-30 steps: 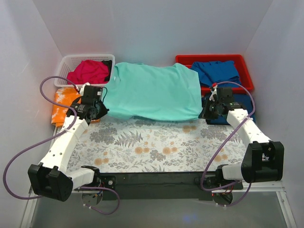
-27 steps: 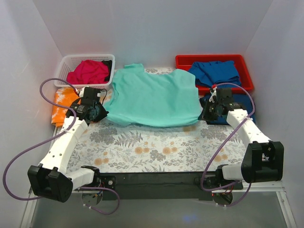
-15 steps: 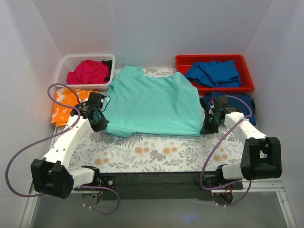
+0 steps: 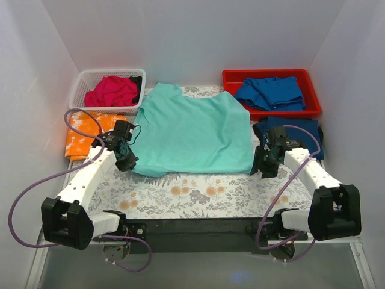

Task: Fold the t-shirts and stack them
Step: Flatten out the tshirt

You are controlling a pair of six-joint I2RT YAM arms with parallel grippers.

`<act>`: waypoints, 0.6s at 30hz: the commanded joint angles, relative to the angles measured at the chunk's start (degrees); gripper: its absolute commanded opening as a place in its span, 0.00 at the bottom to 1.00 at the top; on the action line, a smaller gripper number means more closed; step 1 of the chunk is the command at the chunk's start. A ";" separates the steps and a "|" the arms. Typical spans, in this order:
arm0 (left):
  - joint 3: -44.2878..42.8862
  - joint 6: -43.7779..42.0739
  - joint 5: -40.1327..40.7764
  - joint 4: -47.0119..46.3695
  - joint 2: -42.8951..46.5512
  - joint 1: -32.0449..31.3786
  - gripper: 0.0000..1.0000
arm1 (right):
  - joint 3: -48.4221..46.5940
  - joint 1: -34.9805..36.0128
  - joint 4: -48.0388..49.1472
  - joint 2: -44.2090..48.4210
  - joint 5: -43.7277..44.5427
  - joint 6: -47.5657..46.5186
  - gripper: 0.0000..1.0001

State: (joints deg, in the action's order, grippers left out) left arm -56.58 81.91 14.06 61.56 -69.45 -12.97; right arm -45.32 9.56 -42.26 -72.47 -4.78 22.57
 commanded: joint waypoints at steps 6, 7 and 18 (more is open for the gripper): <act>1.03 2.02 1.58 1.28 1.07 0.14 0.00 | 2.51 0.72 9.73 -4.17 4.51 -0.77 0.47; 1.12 2.46 2.01 1.72 1.16 0.14 0.00 | 2.43 0.72 11.66 -4.52 4.60 -0.94 0.46; 1.73 3.87 3.60 3.13 1.95 0.14 0.00 | 0.32 1.33 18.70 -11.28 5.22 -1.47 0.42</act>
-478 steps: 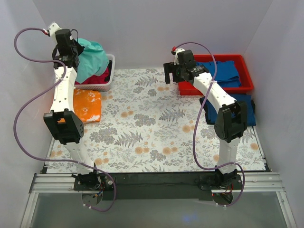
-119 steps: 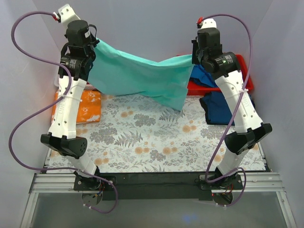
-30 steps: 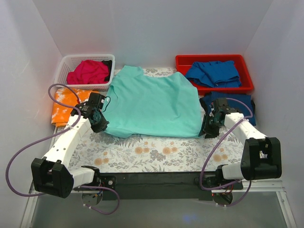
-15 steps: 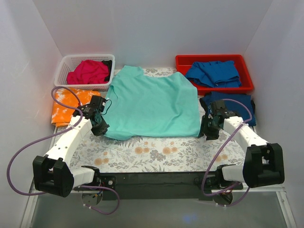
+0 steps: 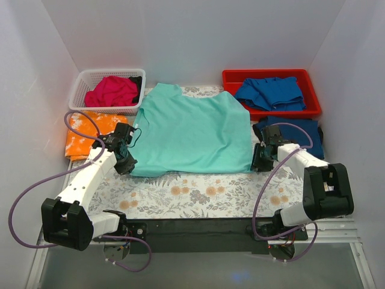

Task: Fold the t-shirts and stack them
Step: Flatten out the tshirt

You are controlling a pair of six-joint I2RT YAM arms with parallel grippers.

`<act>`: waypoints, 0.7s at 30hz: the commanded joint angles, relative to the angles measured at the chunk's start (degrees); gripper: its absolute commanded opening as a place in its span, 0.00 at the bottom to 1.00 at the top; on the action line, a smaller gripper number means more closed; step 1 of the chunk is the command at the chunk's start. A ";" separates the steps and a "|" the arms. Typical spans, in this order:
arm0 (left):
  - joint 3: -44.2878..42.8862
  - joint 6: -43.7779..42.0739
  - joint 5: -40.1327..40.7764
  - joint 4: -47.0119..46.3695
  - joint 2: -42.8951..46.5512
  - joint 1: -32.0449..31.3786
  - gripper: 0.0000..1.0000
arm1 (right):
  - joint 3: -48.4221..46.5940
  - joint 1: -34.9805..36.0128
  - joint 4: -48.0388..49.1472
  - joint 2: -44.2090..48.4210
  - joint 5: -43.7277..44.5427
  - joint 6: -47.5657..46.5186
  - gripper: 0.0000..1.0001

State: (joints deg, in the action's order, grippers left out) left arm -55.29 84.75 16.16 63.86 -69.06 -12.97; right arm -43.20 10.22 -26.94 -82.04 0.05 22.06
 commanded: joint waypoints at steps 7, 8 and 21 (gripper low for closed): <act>1.14 1.47 1.07 0.39 1.47 0.14 0.00 | -3.38 5.06 4.00 -5.58 -1.99 -1.50 0.41; 1.15 1.47 0.98 0.31 1.38 0.14 0.00 | -3.73 5.51 3.91 -5.93 -2.08 -1.24 0.41; -0.08 1.03 1.85 -0.22 0.15 0.14 0.00 | -4.97 10.44 -0.74 -10.51 1.33 -0.97 0.29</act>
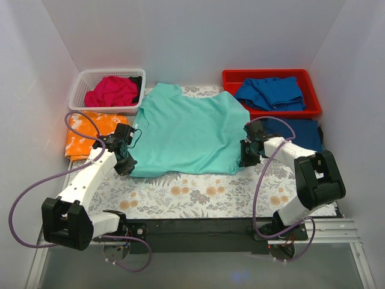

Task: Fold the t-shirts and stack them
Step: Flatten out the tshirt

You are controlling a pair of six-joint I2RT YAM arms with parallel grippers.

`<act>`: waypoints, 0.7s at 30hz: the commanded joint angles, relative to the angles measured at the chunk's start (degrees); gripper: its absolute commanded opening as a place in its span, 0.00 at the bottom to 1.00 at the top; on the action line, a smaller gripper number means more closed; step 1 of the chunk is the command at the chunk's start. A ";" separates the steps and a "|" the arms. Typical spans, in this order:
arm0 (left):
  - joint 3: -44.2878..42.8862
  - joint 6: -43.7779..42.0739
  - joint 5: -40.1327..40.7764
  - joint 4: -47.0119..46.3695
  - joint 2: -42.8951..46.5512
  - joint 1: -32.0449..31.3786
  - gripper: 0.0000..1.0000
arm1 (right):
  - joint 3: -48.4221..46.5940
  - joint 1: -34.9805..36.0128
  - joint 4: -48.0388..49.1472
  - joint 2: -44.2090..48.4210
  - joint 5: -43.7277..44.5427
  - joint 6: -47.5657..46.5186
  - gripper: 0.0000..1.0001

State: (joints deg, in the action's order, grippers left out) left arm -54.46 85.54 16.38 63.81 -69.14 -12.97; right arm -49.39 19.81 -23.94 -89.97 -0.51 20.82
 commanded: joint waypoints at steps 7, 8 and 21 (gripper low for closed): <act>-2.05 -0.81 2.25 -0.27 -0.64 0.23 0.00 | 1.13 0.93 -9.71 0.32 6.05 0.36 0.01; -2.41 -0.98 2.43 -0.27 -0.81 0.23 0.00 | 0.96 0.84 -10.41 1.80 7.18 0.36 0.01; -38.77 -10.65 10.41 -3.69 -10.46 0.40 0.00 | -24.68 0.58 -17.28 10.18 15.81 -2.45 0.01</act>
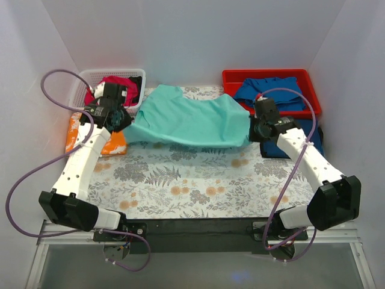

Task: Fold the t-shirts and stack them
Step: Flatten out the tshirt

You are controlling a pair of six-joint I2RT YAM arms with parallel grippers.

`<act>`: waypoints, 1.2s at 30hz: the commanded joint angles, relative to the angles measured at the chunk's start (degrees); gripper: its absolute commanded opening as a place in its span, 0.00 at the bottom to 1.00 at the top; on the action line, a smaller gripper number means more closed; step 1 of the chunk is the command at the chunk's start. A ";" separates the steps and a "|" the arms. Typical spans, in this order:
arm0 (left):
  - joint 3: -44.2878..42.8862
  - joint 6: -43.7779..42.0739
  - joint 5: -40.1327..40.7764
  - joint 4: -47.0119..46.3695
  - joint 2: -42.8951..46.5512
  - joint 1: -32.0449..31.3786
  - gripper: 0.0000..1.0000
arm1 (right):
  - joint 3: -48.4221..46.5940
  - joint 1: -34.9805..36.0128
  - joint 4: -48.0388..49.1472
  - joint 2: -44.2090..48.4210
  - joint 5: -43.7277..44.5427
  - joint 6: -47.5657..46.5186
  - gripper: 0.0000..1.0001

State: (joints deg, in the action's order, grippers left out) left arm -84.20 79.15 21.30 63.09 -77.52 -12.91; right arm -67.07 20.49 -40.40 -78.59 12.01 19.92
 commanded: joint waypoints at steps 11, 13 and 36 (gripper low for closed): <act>-35.58 -20.17 8.32 -24.14 -9.14 0.51 0.00 | -46.36 -0.54 0.41 -15.54 1.70 -4.63 0.01; -41.62 -22.54 7.71 -25.56 -9.93 0.51 0.00 | -50.43 -0.54 0.32 -15.72 0.30 -5.33 0.01; -37.25 -30.19 -0.11 -60.18 -15.26 0.51 0.00 | -56.23 -1.24 13.95 -15.79 -7.53 -6.83 0.01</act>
State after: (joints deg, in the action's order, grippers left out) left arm -120.09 52.16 22.44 8.58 -83.11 -12.78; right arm -119.74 20.14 -29.74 -88.29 6.37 12.88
